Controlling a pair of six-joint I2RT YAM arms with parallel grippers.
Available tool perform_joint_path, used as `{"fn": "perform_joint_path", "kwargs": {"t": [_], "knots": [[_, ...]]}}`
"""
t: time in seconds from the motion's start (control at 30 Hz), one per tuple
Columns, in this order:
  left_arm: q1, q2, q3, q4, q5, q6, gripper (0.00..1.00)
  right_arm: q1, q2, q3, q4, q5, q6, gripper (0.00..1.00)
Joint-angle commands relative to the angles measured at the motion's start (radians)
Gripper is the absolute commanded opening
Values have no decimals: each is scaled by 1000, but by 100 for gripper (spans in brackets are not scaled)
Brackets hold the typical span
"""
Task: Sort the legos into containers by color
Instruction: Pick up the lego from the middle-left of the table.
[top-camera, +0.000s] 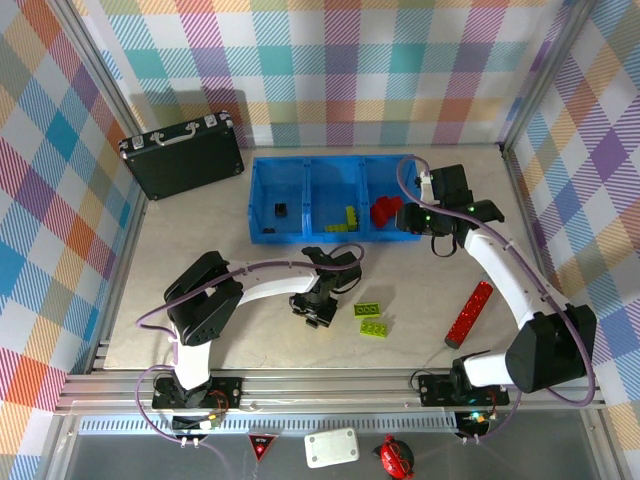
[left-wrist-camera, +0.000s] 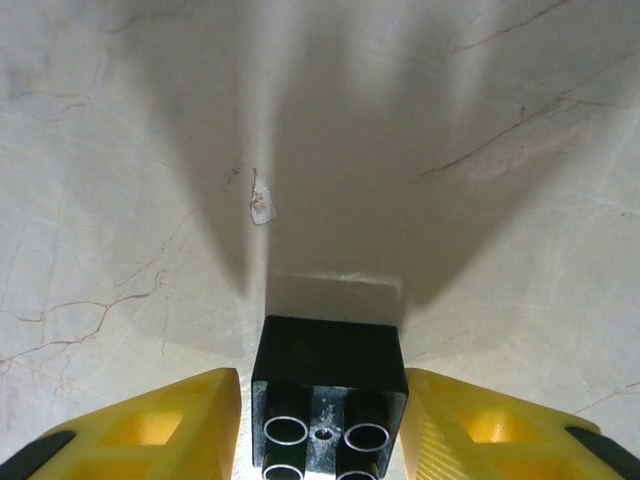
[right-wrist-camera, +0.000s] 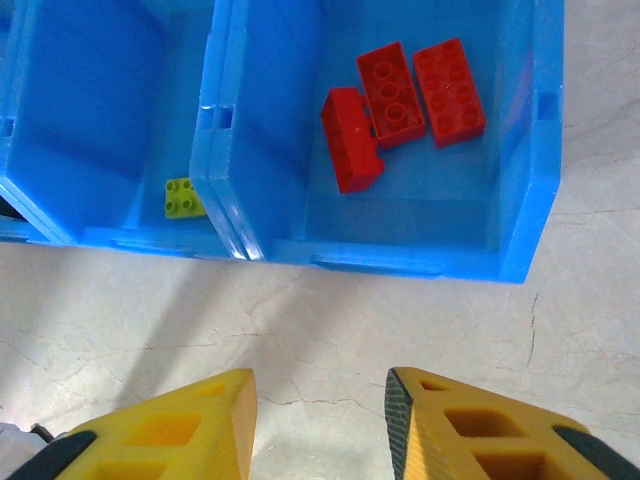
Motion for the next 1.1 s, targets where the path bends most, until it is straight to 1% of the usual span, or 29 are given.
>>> {"fn": "perform_joint_path", "kwargs": {"t": [0.0, 0.13, 0.3, 0.63, 0.83, 1.07], "knots": [[-11, -5, -1, -26, -30, 3, 41, -6, -21, -17, -13, 7, 14, 40], [-11, -17, -1, -34, -39, 1, 39, -5, -26, -19, -16, 8, 14, 40], [-10, -41, 8, -48, -57, -3, 39, -5, -26, -21, -14, 12, 13, 40], [28, -56, 103, -87, -88, -1, 38, -6, -44, -47, -17, 17, 11, 40], [88, -87, 143, -99, -93, 13, 38, -6, -62, -63, -25, 30, 4, 40], [198, -129, 184, -118, -84, 43, 38, -5, -90, -93, -26, 14, 11, 41]]}}
